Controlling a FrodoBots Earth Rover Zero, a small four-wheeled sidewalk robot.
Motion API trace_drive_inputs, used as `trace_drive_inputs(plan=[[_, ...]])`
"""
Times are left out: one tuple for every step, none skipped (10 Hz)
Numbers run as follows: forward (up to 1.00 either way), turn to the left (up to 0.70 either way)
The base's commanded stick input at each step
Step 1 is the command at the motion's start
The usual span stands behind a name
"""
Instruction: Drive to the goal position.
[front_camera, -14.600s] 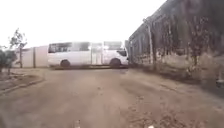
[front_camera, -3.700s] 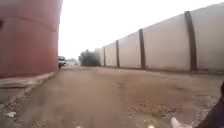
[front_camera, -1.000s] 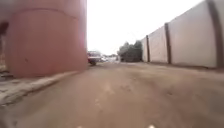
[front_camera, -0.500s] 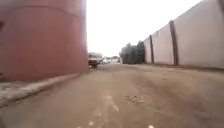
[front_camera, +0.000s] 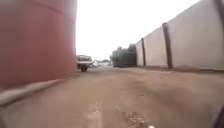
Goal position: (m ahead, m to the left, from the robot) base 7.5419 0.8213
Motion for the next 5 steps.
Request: trace_drive_inputs(plan=[[1.0, 0.0], [1.0, 0.0], [1.0, 0.0], [1.0, 0.0], [1.0, 0.0]])
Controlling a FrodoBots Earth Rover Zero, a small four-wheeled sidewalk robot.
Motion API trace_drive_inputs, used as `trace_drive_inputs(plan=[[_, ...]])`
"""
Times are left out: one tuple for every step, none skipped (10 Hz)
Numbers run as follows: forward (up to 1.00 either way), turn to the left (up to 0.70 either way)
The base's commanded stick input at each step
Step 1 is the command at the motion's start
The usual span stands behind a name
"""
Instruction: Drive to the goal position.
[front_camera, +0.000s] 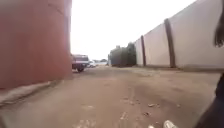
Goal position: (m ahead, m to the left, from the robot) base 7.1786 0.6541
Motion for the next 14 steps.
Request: trace_drive_inputs(plan=[[1.0, 0.0], [1.0, 0.0], [1.0, 0.0], [1.0, 0.0], [1.0, 0.06], [1.0, 0.25], [1.0, 0.0], [1.0, 0.0], [1.0, 0.0], [1.0, 0.0], [1.0, 0.15], [1.0, 0.27], [1.0, 0.27], [1.0, 0.08]])
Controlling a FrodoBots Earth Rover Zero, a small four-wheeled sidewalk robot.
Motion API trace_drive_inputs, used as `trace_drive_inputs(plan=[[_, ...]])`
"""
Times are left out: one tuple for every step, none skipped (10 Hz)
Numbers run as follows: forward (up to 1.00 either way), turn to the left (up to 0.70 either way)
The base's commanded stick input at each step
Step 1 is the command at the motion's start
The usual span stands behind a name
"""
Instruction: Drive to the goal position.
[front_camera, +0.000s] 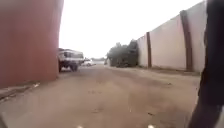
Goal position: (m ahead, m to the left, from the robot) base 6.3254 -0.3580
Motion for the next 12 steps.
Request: trace_drive_inputs(plan=[[1.0, 0.0], [1.0, 0.05], [1.0, 0.2], [1.0, 0.27], [1.0, 0.25], [1.0, 0.09], [1.0, 0.09], [1.0, 0.27], [1.0, 0.27], [1.0, 0.27], [1.0, 0.0], [1.0, 0.0]])
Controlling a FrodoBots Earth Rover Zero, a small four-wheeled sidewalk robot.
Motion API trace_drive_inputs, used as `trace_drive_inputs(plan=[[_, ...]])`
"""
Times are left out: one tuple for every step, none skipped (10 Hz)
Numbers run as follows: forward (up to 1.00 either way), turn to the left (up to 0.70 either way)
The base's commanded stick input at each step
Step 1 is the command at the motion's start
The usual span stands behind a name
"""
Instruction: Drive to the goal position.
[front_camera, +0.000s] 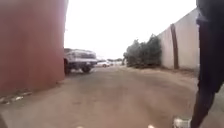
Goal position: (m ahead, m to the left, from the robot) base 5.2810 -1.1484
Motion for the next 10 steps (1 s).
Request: trace_drive_inputs(plan=[[1.0, 0.0], [1.0, 0.0], [1.0, 0.0], [1.0, 0.0], [1.0, 0.0], [1.0, -0.08], [1.0, -0.25], [1.0, -0.09], [1.0, 0.0], [1.0, -0.03]])
